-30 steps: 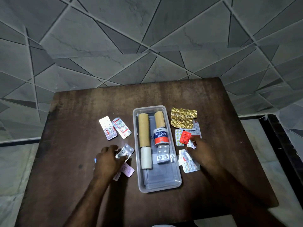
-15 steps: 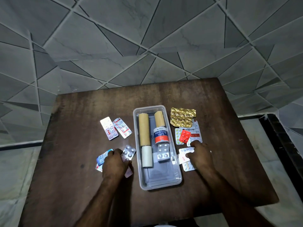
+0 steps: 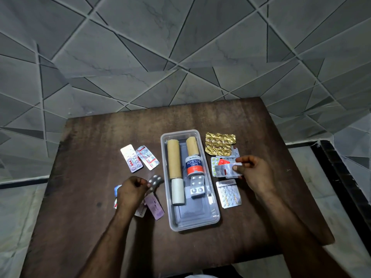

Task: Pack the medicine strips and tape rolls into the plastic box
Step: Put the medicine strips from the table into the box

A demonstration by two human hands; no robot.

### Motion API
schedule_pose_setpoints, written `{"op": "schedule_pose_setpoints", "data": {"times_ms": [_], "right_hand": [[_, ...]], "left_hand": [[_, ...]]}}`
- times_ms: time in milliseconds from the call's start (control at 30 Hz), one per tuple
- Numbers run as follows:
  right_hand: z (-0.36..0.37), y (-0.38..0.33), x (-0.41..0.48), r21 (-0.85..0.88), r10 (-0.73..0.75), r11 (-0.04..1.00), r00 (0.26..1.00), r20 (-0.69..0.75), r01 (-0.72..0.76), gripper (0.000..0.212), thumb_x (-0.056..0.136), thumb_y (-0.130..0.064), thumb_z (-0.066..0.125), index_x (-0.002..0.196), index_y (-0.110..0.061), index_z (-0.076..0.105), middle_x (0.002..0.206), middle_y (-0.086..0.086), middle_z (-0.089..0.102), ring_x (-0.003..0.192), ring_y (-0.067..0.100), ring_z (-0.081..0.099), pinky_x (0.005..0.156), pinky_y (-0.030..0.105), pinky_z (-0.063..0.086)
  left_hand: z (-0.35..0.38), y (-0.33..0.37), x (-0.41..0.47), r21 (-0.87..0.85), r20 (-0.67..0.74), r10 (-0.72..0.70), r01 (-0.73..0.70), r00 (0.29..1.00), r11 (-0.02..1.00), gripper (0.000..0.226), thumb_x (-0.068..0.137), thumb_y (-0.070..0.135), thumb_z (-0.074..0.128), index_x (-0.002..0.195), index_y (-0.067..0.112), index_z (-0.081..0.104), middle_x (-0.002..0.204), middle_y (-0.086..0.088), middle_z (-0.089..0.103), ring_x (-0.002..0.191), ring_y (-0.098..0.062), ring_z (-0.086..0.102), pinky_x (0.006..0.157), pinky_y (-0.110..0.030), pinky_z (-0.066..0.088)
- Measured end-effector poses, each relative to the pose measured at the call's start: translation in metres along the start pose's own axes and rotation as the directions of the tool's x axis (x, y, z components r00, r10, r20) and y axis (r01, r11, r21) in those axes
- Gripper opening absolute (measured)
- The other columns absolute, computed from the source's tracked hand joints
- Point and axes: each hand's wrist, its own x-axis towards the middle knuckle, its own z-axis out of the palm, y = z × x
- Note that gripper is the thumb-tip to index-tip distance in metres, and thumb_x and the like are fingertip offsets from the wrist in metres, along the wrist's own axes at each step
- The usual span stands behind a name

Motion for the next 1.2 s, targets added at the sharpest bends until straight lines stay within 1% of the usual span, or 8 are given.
{"op": "schedule_pose_setpoints", "data": {"times_ms": [200, 367, 467, 633, 733, 900, 1067, 1200], "right_hand": [[0.017, -0.031, -0.021, 0.068, -0.128, 0.990, 0.990, 0.054, 0.124, 0.018, 0.081, 0.004, 0.069, 0.093, -0.009, 0.066, 0.089, 0.016, 0.068, 0.077, 0.024, 0.069, 0.054, 0.022, 0.056], [0.037, -0.028, -0.030, -0.152, -0.171, 0.969, 0.970, 0.171, 0.197, 0.017, 0.077, -0.005, 0.075, 0.087, -0.017, 0.067, 0.072, 0.001, 0.065, 0.074, 0.021, 0.068, 0.071, 0.037, 0.059], [0.046, -0.028, -0.032, -0.331, -0.176, 0.907, 0.949, 0.261, 0.260, 0.019, 0.074, -0.012, 0.079, 0.083, -0.023, 0.066, 0.069, -0.009, 0.064, 0.071, 0.009, 0.063, 0.071, 0.027, 0.051], [0.067, -0.023, -0.038, -0.545, -0.133, 0.738, 0.877, 0.461, 0.398, 0.009, 0.083, -0.018, 0.069, 0.089, -0.025, 0.071, 0.078, -0.013, 0.068, 0.069, -0.005, 0.059, 0.060, 0.010, 0.040], [0.079, -0.010, -0.041, -0.610, -0.118, 0.661, 0.863, 0.491, 0.437, 0.013, 0.084, -0.025, 0.062, 0.095, -0.027, 0.068, 0.099, 0.001, 0.072, 0.087, 0.017, 0.067, 0.075, 0.027, 0.054], [0.086, 0.000, -0.048, -0.647, -0.154, 0.541, 0.820, 0.551, 0.537, 0.023, 0.084, -0.028, 0.061, 0.106, -0.027, 0.068, 0.112, 0.008, 0.070, 0.102, 0.028, 0.064, 0.089, 0.034, 0.051], [0.070, -0.007, -0.039, -0.570, -0.216, 0.668, 0.858, 0.465, 0.478, 0.021, 0.087, -0.021, 0.063, 0.107, -0.023, 0.070, 0.112, 0.002, 0.072, 0.100, 0.019, 0.065, 0.082, 0.022, 0.044], [0.039, 0.002, -0.019, -0.497, -0.251, 0.809, 0.949, 0.191, 0.314, 0.017, 0.085, -0.015, 0.065, 0.101, -0.017, 0.070, 0.102, 0.002, 0.073, 0.094, 0.018, 0.067, 0.076, 0.021, 0.045]], "left_hand": [[-0.025, 0.018, -0.010, -0.268, -0.090, 0.045, -0.068, 0.995, 0.961, 0.014, 0.081, 0.015, 0.074, 0.094, 0.014, 0.070, 0.084, -0.006, 0.074, 0.075, -0.022, 0.070, 0.073, -0.035, 0.054], [-0.015, 0.042, -0.041, -0.408, 0.173, 0.058, 0.019, 0.983, 0.913, 0.015, 0.080, 0.002, 0.072, 0.089, 0.013, 0.067, 0.078, -0.012, 0.072, 0.066, -0.023, 0.063, 0.059, -0.028, 0.049], [0.005, 0.045, -0.056, -0.273, 0.322, 0.041, 0.051, 0.946, 0.961, 0.018, 0.071, 0.005, 0.077, 0.082, 0.015, 0.067, 0.072, -0.009, 0.072, 0.063, -0.024, 0.064, 0.063, -0.031, 0.054], [0.030, 0.044, -0.068, 0.051, 0.264, 0.040, -0.056, 0.964, 0.997, 0.013, 0.070, 0.016, 0.078, 0.076, 0.020, 0.067, 0.074, -0.001, 0.073, 0.070, -0.019, 0.071, 0.073, -0.036, 0.060], [0.037, 0.047, -0.072, 0.161, 0.207, 0.058, -0.093, 0.977, 0.983, 0.011, 0.073, 0.022, 0.074, 0.078, 0.022, 0.064, 0.083, 0.000, 0.074, 0.076, -0.018, 0.070, 0.075, -0.031, 0.058], [0.043, 0.052, -0.075, 0.257, 0.182, 0.087, -0.133, 0.979, 0.957, 0.013, 0.081, 0.025, 0.068, 0.094, 0.024, 0.068, 0.096, -0.004, 0.073, 0.085, -0.023, 0.069, 0.072, -0.025, 0.052], [0.031, 0.045, -0.072, 0.143, 0.123, 0.195, -0.212, 0.973, 0.967, 0.007, 0.081, 0.023, 0.068, 0.088, 0.024, 0.068, 0.085, 0.002, 0.073, 0.078, -0.018, 0.070, 0.070, -0.022, 0.047], [0.006, 0.035, -0.057, 0.028, -0.047, 0.129, -0.128, 0.990, 0.991, 0.009, 0.082, 0.017, 0.065, 0.086, 0.025, 0.065, 0.073, 0.011, 0.067, 0.074, -0.016, 0.066, 0.069, -0.025, 0.045]]}}
